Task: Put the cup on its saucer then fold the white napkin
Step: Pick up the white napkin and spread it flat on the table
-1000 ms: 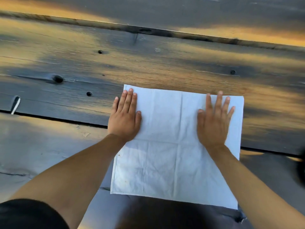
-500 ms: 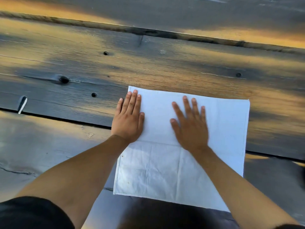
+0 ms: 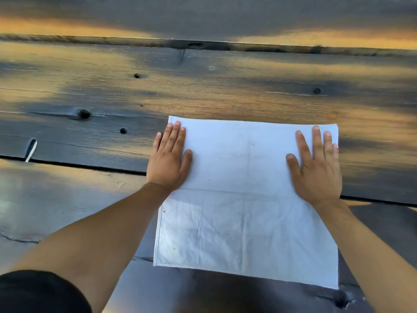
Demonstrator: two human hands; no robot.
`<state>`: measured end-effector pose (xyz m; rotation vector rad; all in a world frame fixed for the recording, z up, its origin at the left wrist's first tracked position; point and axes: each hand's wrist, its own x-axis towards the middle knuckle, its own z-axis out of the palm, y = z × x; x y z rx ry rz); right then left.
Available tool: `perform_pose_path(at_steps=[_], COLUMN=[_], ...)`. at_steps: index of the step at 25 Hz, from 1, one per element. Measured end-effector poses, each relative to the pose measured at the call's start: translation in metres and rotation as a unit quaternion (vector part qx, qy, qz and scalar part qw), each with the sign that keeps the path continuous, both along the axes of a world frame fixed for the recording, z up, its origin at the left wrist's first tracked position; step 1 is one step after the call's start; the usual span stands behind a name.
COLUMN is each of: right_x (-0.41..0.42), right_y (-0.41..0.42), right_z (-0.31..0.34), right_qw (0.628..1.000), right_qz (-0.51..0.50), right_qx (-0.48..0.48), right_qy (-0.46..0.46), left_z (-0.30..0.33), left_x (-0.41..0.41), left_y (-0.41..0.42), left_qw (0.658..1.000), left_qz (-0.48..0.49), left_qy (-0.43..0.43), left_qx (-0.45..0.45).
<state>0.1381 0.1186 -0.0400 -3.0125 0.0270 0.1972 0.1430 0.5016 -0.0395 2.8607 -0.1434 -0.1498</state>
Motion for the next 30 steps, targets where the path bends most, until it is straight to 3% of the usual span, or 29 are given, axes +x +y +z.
perform_pose_path(at_steps=[4, 7, 10, 13, 15, 18, 24, 30], right_x=[0.001, 0.005, -0.002, -0.033, -0.055, -0.075, -0.106, -0.122], right_y=[0.005, 0.015, 0.061, 0.147, 0.197, 0.236, 0.244, 0.148], right_z=[0.002, 0.010, 0.021, 0.028, 0.028, 0.021, 0.003, -0.004], right_qw=[1.000, 0.996, 0.990, 0.994, 0.990, 0.987, 0.985, 0.992], right_qz=[0.005, -0.063, -0.117, 0.001, 0.086, 0.129, 0.159, 0.121], right_qx=[0.000, 0.038, 0.077, 0.102, 0.107, 0.100, 0.063, 0.016], right_qy=[0.000, 0.041, 0.013, -0.023, -0.031, -0.005, -0.003, -0.022], left_z=[-0.001, -0.002, 0.000, 0.011, 0.021, 0.021, -0.003, -0.005], left_x=[0.000, -0.001, -0.003, -0.006, -0.014, -0.054, -0.129, -0.129], left_y=[0.000, 0.000, 0.004, 0.006, 0.009, 0.016, 0.017, 0.016], left_qw=[1.000, 1.000, 0.997, 0.975, 0.968, 0.985, 0.999, 0.995], left_qz=[-0.004, -0.008, -0.005, 0.016, 0.021, 0.002, -0.018, -0.029], left_qy=[-0.002, -0.008, -0.020, -0.019, -0.017, -0.075, 0.022, 0.018], left_qx=[0.007, 0.006, -0.070, -0.220, -0.250, -0.158, 0.041, 0.091])
